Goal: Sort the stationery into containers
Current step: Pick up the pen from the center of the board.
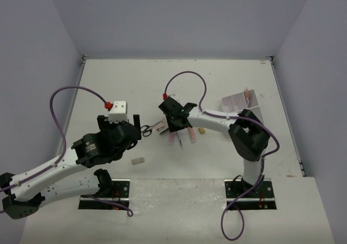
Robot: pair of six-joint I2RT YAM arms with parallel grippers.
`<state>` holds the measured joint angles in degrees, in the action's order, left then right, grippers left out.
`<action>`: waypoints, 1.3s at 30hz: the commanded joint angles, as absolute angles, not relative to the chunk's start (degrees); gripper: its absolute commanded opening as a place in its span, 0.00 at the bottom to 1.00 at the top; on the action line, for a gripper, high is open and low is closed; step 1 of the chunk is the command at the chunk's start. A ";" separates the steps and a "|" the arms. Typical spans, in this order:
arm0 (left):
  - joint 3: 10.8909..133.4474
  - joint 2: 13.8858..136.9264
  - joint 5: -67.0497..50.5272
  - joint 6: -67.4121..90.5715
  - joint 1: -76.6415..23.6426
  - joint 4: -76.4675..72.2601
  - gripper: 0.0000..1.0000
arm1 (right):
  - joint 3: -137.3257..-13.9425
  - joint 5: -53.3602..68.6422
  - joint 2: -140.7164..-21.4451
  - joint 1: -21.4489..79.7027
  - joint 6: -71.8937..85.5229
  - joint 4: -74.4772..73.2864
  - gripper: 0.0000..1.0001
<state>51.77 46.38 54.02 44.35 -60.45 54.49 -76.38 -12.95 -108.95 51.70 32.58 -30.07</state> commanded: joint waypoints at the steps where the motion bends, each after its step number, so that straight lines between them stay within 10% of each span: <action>1: 52.91 44.91 55.37 44.12 -60.47 52.82 1.00 | -79.63 -14.52 -112.06 51.50 33.23 -32.52 0.27; 39: 52.46 45.79 53.96 42.17 -60.47 51.15 1.00 | -81.05 -13.98 -116.59 48.16 31.46 -32.26 0.25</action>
<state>51.77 45.63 53.08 42.89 -60.45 53.44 -79.67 -14.95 -114.59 48.57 31.83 -31.69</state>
